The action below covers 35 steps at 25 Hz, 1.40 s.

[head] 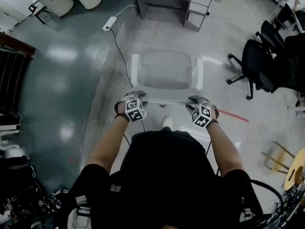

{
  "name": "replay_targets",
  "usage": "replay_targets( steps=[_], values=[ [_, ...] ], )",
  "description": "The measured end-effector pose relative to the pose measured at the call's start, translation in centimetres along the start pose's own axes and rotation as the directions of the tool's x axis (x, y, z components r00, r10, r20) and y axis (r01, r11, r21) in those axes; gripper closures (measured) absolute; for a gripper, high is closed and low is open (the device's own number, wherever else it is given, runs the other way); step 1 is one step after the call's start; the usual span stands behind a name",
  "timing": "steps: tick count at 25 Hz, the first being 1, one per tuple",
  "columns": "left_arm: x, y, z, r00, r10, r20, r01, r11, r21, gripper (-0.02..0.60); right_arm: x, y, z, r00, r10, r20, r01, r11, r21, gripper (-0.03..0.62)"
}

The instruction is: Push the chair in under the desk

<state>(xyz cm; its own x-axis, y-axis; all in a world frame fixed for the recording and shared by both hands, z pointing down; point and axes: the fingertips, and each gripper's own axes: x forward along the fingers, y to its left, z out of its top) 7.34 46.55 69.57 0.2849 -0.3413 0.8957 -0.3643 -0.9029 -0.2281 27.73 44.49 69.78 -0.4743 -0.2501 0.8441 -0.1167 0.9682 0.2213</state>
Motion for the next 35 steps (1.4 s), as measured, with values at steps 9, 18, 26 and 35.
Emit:
replay_targets(
  steps=[9,18,26,35],
  values=[
    [1.2,5.9,-0.6,1.0,0.001,-0.008,-0.001,1.0,-0.021,0.41,2.3,-5.0,2.1,1.0,0.004,0.017,-0.004,1.0,-0.003,0.445],
    [2.8,12.9,-1.5,1.0,0.002,-0.02,-0.003,0.999,-0.032,0.407,5.4,-10.8,4.4,1.0,0.008,0.015,-0.008,1.0,-0.005,0.448],
    [4.5,20.3,-2.6,1.0,-0.02,-0.023,0.02,1.0,-0.018,0.407,8.5,-16.9,7.1,1.0,0.013,0.0,-0.013,1.0,0.028,0.448],
    [5.7,27.4,-4.0,0.999,-0.037,-0.021,0.037,0.999,-0.007,0.407,11.8,-22.5,10.2,1.0,0.024,-0.018,-0.023,0.999,0.047,0.448]
  ],
)
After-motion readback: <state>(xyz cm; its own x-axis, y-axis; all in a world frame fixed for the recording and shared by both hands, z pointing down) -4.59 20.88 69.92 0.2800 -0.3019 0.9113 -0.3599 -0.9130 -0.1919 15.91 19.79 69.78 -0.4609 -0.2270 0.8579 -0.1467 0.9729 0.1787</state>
